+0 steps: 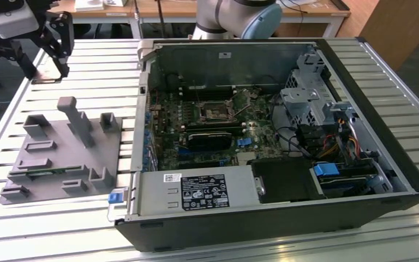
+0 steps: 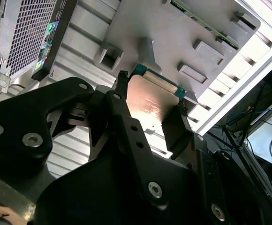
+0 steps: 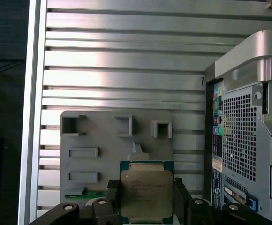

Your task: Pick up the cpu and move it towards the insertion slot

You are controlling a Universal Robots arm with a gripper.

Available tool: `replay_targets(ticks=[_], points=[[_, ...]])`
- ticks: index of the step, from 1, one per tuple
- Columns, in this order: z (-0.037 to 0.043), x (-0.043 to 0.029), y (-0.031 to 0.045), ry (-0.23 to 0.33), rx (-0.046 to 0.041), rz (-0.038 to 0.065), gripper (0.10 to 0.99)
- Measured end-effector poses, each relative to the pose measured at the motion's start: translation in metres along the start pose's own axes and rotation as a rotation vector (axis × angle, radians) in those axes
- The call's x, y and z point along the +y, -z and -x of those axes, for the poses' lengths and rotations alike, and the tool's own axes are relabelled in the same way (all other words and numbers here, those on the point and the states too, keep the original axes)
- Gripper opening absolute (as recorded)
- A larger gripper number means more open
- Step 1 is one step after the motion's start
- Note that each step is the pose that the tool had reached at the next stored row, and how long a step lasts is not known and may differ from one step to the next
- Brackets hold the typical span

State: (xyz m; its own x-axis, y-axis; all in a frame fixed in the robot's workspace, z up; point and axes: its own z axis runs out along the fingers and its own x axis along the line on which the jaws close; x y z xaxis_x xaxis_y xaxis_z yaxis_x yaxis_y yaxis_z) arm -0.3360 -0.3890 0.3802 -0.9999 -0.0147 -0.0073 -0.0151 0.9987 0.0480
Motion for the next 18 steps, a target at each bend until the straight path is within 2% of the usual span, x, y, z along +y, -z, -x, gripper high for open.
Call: replay_targets(ticks=[5, 18], points=[[0.0052, 0.0003, 0.0, 0.0, 0.0, 0.0, 0.541], [0.0245, 0.0006, -0.0002, 0.0, 0.0, 0.0, 0.541]])
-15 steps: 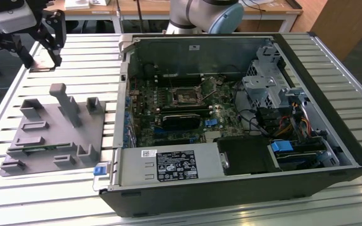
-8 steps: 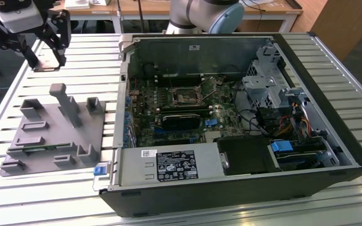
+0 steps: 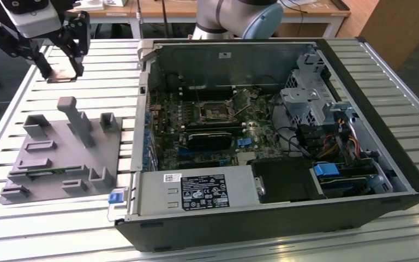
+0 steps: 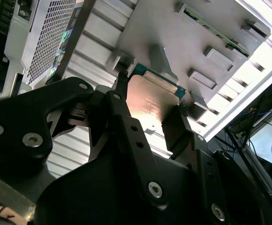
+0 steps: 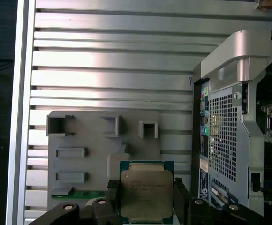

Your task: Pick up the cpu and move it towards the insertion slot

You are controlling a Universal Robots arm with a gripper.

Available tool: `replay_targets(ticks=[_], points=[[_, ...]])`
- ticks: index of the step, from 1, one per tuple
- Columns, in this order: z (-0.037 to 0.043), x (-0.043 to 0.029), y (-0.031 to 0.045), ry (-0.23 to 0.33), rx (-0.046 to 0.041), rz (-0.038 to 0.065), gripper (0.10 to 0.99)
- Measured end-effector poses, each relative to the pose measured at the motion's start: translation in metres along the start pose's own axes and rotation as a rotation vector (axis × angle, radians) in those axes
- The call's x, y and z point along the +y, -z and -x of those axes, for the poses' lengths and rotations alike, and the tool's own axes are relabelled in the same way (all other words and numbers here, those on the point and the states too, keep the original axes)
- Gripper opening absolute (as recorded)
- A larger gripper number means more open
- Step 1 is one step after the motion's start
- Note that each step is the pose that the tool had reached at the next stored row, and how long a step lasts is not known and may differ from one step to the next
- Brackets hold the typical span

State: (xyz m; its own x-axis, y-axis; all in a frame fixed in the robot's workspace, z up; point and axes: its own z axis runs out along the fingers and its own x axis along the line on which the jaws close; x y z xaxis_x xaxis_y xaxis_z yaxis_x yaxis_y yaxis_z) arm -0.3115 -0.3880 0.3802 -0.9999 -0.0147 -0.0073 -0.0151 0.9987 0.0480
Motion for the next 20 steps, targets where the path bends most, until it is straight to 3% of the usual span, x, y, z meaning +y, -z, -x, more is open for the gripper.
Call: replay_targets(ticks=[20], points=[[0.0298, 0.0008, -0.0003, 0.0, 0.0, 0.0, 0.541]])
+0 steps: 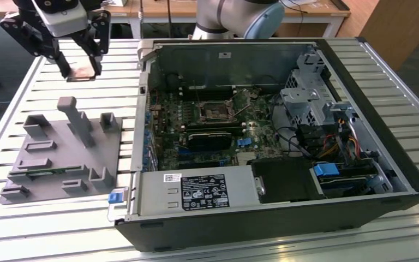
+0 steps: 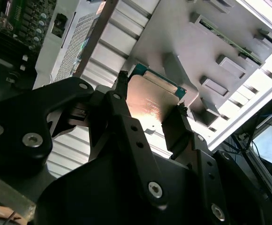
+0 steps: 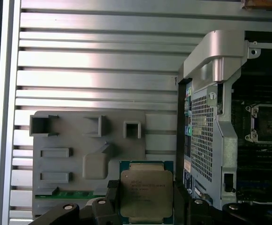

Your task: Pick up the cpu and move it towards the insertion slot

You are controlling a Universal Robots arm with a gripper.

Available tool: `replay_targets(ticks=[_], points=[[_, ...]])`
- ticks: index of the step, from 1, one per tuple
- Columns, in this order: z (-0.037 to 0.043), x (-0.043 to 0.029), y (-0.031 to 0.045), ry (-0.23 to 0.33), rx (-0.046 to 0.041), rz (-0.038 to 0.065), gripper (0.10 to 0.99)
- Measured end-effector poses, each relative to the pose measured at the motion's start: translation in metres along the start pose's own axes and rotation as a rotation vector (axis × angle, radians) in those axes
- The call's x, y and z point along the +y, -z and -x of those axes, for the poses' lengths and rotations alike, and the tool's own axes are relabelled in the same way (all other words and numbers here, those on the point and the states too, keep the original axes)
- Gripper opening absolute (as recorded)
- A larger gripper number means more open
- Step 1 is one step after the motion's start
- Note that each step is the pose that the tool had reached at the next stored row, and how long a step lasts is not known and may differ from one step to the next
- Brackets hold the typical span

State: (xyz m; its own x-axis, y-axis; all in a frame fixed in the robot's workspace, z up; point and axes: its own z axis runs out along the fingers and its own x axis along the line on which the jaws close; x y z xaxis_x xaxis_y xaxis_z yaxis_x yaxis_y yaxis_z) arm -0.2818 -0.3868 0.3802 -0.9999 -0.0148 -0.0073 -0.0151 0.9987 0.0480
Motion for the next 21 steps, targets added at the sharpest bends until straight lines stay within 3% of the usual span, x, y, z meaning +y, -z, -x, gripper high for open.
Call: replay_targets(ticks=[21], points=[[0.032, 0.0003, -0.0003, 0.0, 0.0, 0.0, 0.541]])
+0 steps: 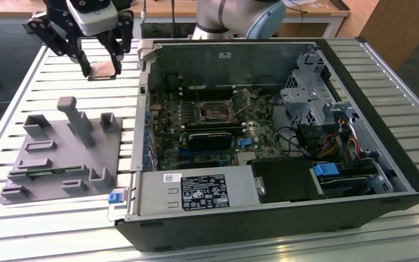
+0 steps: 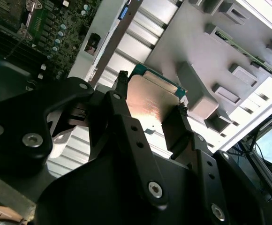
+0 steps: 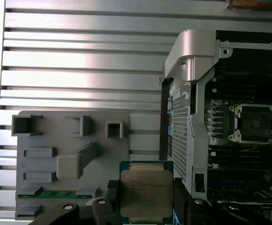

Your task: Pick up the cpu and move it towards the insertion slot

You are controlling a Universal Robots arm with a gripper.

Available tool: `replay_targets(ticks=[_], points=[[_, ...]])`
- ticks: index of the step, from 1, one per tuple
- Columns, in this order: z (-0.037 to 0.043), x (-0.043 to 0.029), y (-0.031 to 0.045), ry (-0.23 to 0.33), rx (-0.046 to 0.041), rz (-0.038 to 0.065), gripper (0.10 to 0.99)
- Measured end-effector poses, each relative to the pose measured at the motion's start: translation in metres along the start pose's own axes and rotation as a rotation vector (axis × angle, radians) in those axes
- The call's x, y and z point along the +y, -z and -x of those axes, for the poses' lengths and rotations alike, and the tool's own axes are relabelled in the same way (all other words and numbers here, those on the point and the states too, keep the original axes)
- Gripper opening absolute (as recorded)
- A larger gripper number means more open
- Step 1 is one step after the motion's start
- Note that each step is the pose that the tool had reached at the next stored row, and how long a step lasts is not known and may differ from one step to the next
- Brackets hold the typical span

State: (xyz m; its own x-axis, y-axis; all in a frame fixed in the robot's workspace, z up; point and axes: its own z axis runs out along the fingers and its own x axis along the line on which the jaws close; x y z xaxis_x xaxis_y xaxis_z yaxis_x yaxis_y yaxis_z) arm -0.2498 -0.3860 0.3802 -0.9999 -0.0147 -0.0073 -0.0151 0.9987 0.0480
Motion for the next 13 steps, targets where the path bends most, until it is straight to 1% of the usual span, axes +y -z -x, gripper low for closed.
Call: replay_targets(ticks=[13], points=[[0.0195, 0.0006, -0.0002, 0.0, 0.0, 0.0, 0.541]])
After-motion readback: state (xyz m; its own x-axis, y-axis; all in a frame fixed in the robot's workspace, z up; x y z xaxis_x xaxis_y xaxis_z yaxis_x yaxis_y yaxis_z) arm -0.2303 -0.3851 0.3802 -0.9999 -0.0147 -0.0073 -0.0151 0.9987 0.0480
